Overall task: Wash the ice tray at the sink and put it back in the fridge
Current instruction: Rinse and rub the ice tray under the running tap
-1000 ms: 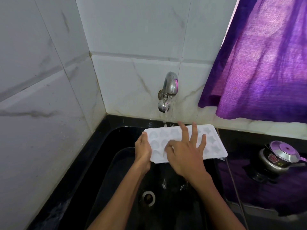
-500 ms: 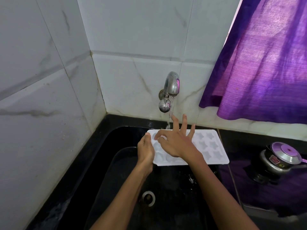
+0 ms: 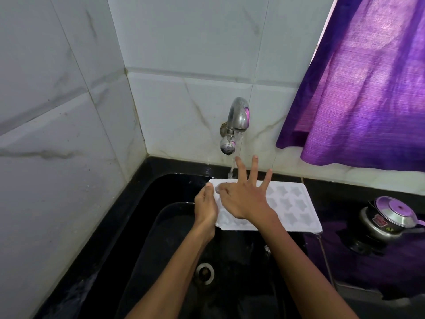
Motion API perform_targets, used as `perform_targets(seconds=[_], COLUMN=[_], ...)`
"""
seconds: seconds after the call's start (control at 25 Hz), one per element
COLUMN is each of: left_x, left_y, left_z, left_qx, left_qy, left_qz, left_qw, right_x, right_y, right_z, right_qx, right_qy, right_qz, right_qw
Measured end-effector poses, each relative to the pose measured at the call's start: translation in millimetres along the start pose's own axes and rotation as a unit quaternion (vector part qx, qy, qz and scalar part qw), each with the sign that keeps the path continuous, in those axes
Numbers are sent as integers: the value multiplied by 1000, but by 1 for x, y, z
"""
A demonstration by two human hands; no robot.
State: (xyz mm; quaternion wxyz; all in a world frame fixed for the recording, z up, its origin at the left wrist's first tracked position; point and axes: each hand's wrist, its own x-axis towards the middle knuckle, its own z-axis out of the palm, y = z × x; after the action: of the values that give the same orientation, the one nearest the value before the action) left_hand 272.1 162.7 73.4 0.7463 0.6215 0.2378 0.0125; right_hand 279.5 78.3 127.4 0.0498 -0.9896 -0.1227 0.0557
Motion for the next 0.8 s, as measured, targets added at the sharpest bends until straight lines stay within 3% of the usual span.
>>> perform_targets(seconds=[0.56,0.8], left_x=[0,-3], left_y=[3,-1], left_z=[-1,-2], left_qx=[-10,-4], left_qy=[11,9], left_qz=[-1,-8], left_qw=[1000,1000], right_x=[-1,-2], right_y=[-5,-3], right_z=[-4,-1], right_qx=[-86,-64], right_qy=[0,-11], right_qz=[0,-6], right_qw=[996,998])
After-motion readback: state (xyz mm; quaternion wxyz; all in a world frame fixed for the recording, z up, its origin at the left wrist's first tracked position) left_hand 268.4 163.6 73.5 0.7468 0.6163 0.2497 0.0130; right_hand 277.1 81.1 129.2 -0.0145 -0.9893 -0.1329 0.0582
